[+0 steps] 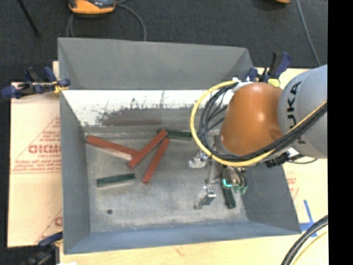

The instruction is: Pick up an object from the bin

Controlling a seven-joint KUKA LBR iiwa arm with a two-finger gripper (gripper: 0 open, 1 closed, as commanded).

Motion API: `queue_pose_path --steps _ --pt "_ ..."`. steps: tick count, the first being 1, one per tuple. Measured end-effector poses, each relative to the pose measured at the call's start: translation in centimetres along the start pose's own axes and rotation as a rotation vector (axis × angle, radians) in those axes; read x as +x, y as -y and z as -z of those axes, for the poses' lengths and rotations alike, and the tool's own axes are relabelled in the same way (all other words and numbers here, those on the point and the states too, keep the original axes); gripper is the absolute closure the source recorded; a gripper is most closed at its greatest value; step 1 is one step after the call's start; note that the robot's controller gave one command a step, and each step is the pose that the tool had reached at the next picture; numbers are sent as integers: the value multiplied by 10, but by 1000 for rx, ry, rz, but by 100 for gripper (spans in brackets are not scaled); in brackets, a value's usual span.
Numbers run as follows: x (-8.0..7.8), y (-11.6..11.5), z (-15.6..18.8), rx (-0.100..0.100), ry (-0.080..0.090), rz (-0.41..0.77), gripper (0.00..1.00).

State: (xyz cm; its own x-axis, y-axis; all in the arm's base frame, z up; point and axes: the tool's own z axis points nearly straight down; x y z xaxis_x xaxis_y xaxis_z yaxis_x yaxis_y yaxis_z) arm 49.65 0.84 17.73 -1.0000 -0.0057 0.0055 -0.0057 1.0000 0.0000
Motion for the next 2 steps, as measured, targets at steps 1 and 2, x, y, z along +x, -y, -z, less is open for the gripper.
queue_pose_path --steps 1,2 --pt "-2 0 4 0 8 0 0" --pt "-36 -20 -14 2 12 52 0"
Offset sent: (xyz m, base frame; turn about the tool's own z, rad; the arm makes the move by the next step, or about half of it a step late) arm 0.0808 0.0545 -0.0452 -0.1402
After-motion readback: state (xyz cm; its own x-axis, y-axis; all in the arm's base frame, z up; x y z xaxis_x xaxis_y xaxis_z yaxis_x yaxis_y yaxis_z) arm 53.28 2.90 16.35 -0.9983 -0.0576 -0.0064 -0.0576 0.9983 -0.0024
